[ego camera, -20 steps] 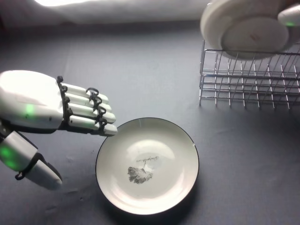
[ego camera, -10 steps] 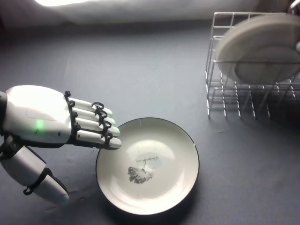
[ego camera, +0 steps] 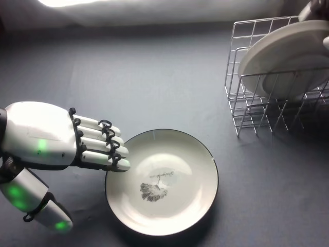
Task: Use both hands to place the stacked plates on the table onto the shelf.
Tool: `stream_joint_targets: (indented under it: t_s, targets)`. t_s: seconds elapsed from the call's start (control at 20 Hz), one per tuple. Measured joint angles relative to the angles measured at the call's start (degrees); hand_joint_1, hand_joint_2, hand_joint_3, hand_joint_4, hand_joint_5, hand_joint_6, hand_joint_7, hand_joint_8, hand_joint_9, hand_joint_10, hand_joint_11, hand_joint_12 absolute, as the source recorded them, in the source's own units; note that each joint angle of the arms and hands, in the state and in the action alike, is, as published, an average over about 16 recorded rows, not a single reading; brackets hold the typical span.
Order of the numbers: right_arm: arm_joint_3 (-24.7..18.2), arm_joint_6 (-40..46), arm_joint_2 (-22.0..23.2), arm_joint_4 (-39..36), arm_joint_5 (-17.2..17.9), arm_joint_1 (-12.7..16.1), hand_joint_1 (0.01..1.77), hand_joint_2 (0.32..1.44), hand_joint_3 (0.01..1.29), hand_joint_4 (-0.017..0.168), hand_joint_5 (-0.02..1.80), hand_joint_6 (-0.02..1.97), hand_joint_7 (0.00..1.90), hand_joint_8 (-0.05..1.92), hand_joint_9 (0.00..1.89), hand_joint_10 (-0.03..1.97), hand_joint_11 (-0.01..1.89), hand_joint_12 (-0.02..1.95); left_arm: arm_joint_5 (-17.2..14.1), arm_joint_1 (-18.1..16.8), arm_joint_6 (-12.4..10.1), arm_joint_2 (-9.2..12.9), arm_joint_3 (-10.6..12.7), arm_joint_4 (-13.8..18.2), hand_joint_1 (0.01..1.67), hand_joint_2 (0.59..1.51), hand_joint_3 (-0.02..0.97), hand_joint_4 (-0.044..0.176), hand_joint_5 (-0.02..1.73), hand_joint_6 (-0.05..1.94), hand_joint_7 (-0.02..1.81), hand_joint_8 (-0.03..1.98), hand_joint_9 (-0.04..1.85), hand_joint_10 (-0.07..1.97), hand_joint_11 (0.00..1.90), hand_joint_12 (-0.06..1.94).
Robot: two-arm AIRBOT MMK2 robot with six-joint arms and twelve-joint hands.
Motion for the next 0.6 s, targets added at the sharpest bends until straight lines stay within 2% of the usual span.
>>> stream_joint_targets:
  t_s: [0.2, 0.35, 0.6]
  targets:
    - [-0.64, -0.05, -0.30, -4.25, 0.68, 2.60, 0.98, 1.12, 0.01, -0.002, 0.42, 0.41, 0.49, 0.29, 0.39, 0.53, 0.22, 1.10, 0.51, 1.00, 0.34, -0.01, -0.03, -0.35, 0.01, 1.067, 0.021, 0.001, 0.02, 0.02, 0.01, 0.00, 0.01, -0.01, 0.02, 0.01]
    - [-1.67, -0.08, -0.55, -10.69, 1.99, 4.35, 0.86, 1.09, 0.01, -0.004, 0.27, 0.20, 0.33, 0.11, 0.23, 0.37, 0.09, 0.80, 1.02, 2.02, 0.63, -0.11, -0.07, -0.75, 0.01, 1.066, 0.021, 0.001, 0.02, 0.02, 0.00, 0.00, 0.00, -0.01, 0.02, 0.01]
    - [-4.28, -0.14, -0.76, -25.06, 5.46, 6.13, 0.68, 0.97, 0.01, -0.001, 0.10, 0.07, 0.14, 0.02, 0.07, 0.16, 0.01, 0.35, 2.13, 4.09, 1.05, -0.31, -0.21, -1.40, 0.01, 1.067, 0.020, 0.000, 0.02, 0.01, 0.00, -0.01, -0.01, -0.02, 0.02, 0.01]
